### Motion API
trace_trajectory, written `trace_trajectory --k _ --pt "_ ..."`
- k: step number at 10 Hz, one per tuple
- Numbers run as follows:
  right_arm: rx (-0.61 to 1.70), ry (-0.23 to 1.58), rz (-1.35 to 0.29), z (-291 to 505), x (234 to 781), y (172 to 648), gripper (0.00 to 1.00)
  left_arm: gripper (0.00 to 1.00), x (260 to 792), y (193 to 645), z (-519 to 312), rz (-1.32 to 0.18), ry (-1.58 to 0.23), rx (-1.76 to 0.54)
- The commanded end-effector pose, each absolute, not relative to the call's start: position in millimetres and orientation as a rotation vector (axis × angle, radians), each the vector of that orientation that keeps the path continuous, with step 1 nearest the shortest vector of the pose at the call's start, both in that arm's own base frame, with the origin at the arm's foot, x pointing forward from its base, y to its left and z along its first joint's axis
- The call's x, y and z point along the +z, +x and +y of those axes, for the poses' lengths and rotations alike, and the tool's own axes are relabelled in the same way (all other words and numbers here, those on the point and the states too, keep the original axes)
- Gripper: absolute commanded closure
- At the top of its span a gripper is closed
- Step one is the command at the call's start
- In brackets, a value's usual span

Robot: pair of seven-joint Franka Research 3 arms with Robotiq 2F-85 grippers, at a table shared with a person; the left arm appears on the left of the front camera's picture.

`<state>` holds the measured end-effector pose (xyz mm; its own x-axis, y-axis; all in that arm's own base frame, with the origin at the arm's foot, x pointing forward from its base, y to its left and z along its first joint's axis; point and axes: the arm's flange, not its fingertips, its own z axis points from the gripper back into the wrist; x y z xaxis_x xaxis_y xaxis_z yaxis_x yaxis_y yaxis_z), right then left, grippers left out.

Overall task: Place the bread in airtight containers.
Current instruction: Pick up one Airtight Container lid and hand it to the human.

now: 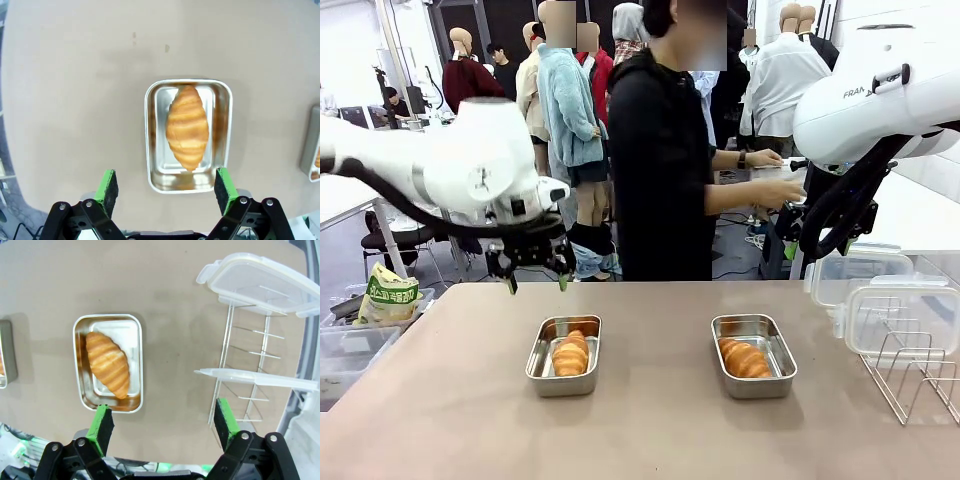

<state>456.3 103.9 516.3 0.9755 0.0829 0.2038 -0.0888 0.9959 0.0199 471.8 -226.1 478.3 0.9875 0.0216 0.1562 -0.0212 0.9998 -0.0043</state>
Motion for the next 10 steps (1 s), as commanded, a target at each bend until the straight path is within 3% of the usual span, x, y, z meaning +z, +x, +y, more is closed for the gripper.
trace_trajectory --k 1,5,7,8,10 --pt "0.078 0.012 -0.202 103.7 515.6 455.8 0.00 0.00 507.4 477.9 -231.2 -0.072 0.042 0.011" --pt "0.078 0.012 -0.202 103.7 515.6 455.8 0.00 0.00 536.6 452.6 -242.5 -0.079 0.035 0.000" --pt "0.078 0.012 -0.202 103.7 515.6 455.8 0.00 0.00 508.2 460.0 -229.0 0.027 -0.010 0.036" --pt "0.078 0.012 -0.202 103.7 515.6 455.8 0.00 0.00 535.8 455.0 -244.9 -0.072 0.039 -0.001" --pt "0.078 0.012 -0.202 103.7 515.6 455.8 0.00 0.00 535.8 455.0 -244.9 -0.072 0.039 -0.001"
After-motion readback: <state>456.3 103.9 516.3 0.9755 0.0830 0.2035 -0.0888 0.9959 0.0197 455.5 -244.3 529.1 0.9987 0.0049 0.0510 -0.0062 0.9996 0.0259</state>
